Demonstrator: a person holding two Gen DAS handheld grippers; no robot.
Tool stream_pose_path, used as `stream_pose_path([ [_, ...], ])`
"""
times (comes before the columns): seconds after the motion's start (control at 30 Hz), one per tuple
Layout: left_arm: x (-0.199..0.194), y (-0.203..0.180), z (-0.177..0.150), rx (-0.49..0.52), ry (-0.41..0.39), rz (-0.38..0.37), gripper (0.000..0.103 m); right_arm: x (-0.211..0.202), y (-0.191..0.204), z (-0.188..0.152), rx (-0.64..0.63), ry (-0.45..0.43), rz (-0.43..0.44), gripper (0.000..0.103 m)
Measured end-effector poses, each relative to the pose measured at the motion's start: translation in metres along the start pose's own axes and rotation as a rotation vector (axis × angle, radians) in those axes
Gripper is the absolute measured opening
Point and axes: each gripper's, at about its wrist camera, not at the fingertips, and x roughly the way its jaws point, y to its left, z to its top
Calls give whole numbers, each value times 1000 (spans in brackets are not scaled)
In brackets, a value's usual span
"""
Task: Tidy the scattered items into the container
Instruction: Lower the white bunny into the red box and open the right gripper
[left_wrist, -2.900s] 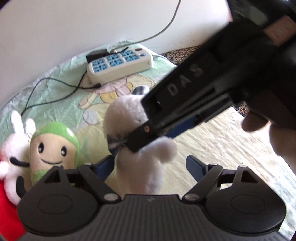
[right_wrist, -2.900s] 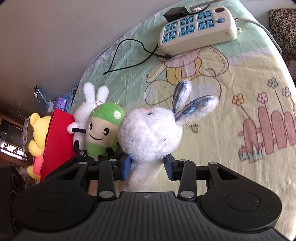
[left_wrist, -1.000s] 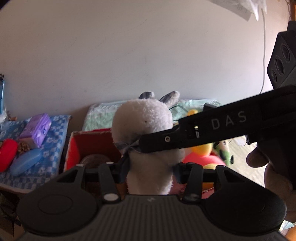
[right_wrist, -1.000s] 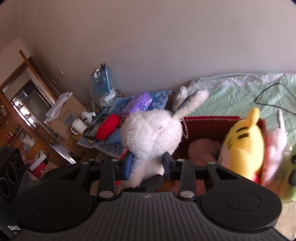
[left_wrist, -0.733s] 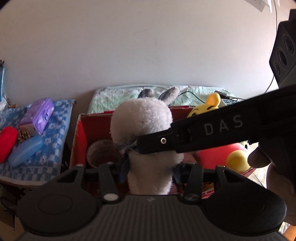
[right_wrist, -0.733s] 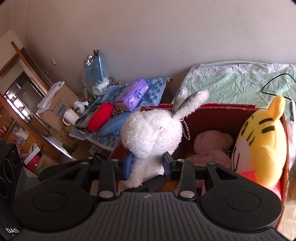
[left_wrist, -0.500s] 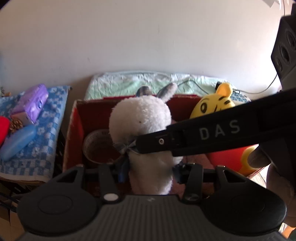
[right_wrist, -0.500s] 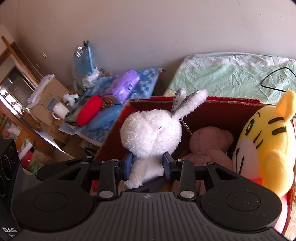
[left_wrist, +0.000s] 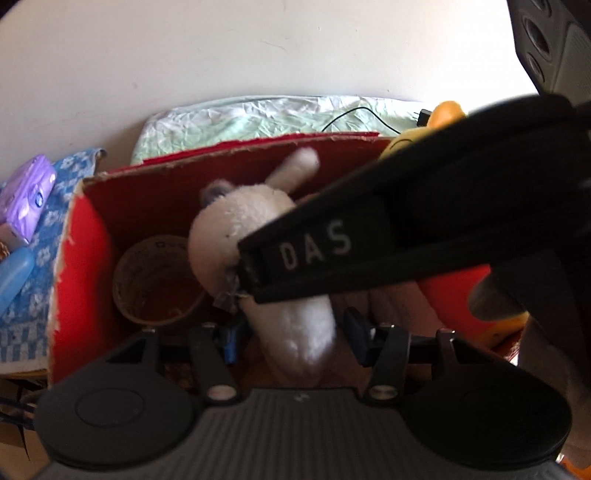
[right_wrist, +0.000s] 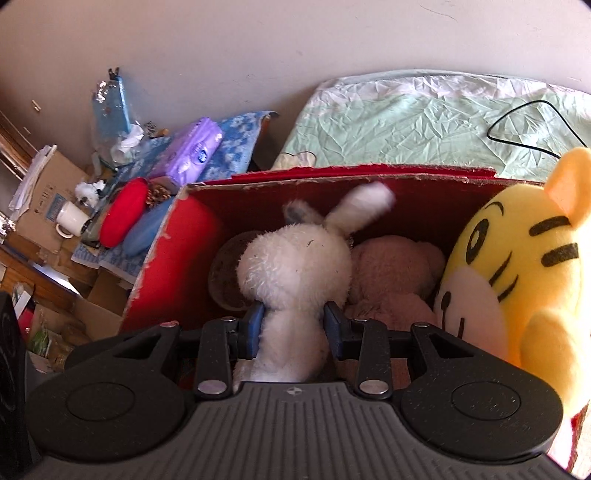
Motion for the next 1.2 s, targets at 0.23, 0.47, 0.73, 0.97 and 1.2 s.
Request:
stream_pose_path([
  [0.23, 1, 5, 1, -18, 10, -27, 54, 6, -11, 0, 43, 12, 8, 38],
  [0.47, -12, 14, 0, -44, -7, -39, 69, 4, -9, 0, 50, 12, 7, 41],
  [0.73, -39, 19, -4, -40, -81, -23, 78, -1, -10, 1, 68, -5, 10, 47],
  [0.97, -44, 12, -2, -46, -117, -62, 78, -8, -9, 1, 63, -28, -9, 47],
  [1.2, -46, 2, -3, -31, -119, -55, 78, -26, -9, -5, 85, -63, 10, 47],
])
